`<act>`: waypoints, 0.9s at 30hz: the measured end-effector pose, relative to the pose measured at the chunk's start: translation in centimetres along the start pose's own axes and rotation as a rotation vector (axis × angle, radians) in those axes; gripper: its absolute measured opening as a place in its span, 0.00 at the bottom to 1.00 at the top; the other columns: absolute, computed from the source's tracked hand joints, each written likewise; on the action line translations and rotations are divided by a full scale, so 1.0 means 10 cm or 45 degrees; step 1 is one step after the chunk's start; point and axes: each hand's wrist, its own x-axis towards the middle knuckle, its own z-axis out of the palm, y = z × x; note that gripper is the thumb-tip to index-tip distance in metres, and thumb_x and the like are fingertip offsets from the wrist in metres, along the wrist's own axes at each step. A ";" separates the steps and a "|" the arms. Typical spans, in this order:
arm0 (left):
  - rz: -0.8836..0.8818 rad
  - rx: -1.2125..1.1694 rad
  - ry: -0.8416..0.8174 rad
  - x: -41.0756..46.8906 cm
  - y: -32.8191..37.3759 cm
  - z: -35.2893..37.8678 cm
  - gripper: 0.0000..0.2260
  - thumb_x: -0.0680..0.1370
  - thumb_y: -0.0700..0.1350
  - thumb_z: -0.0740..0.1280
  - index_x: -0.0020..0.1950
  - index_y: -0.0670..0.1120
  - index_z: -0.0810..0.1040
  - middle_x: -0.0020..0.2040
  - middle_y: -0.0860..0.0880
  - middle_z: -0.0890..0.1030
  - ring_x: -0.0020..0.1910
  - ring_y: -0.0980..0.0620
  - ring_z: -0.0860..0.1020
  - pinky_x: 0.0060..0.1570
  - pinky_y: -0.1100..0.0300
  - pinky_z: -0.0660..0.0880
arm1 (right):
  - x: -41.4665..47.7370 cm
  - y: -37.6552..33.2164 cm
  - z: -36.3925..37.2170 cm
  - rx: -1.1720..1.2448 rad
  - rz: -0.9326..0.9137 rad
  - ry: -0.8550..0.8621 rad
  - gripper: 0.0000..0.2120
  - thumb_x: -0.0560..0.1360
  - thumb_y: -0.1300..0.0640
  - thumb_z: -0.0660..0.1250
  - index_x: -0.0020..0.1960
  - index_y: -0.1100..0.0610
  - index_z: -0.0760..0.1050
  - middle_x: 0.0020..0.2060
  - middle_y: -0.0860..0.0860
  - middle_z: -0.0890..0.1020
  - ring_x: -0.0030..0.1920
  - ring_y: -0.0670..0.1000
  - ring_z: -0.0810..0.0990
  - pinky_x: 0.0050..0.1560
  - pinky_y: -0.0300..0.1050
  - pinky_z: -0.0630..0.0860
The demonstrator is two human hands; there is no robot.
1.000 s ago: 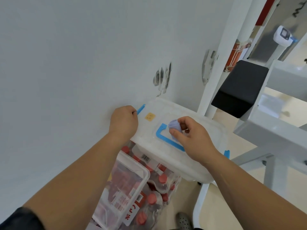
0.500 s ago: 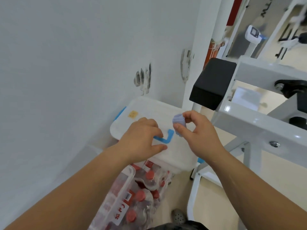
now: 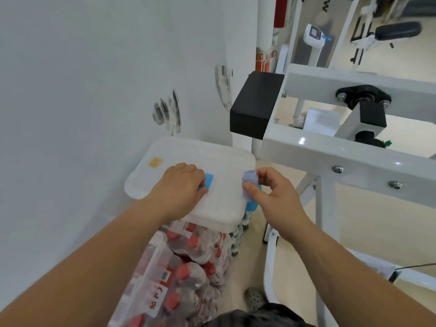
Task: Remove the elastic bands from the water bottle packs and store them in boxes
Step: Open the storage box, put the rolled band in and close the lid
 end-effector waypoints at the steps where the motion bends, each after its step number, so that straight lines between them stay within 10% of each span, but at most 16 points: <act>1: 0.006 0.032 0.010 0.01 0.00 -0.02 0.08 0.82 0.53 0.62 0.48 0.50 0.74 0.46 0.52 0.76 0.47 0.49 0.72 0.52 0.54 0.69 | 0.00 0.01 0.00 0.020 0.001 0.007 0.05 0.78 0.53 0.72 0.54 0.49 0.80 0.48 0.42 0.84 0.49 0.41 0.82 0.47 0.31 0.78; 10: -0.288 0.172 -0.003 0.00 0.16 -0.08 0.15 0.85 0.53 0.51 0.53 0.48 0.75 0.52 0.50 0.74 0.57 0.45 0.70 0.57 0.43 0.70 | -0.12 0.09 0.09 0.079 0.018 -0.007 0.06 0.78 0.53 0.72 0.53 0.44 0.78 0.48 0.39 0.84 0.51 0.41 0.82 0.50 0.33 0.78; 14: -0.375 0.003 -0.095 -0.04 0.17 -0.08 0.20 0.79 0.67 0.50 0.49 0.52 0.69 0.53 0.53 0.70 0.60 0.49 0.67 0.64 0.34 0.65 | -0.12 0.12 0.10 0.096 0.062 -0.008 0.06 0.78 0.52 0.72 0.54 0.47 0.78 0.50 0.44 0.84 0.53 0.49 0.83 0.56 0.50 0.81; 27: -0.370 -0.198 0.093 -0.06 0.04 -0.30 0.30 0.61 0.77 0.66 0.43 0.52 0.67 0.49 0.52 0.67 0.50 0.48 0.68 0.48 0.54 0.67 | -0.12 0.11 0.12 0.158 0.108 -0.063 0.06 0.79 0.51 0.71 0.55 0.48 0.78 0.51 0.48 0.85 0.53 0.52 0.84 0.58 0.55 0.82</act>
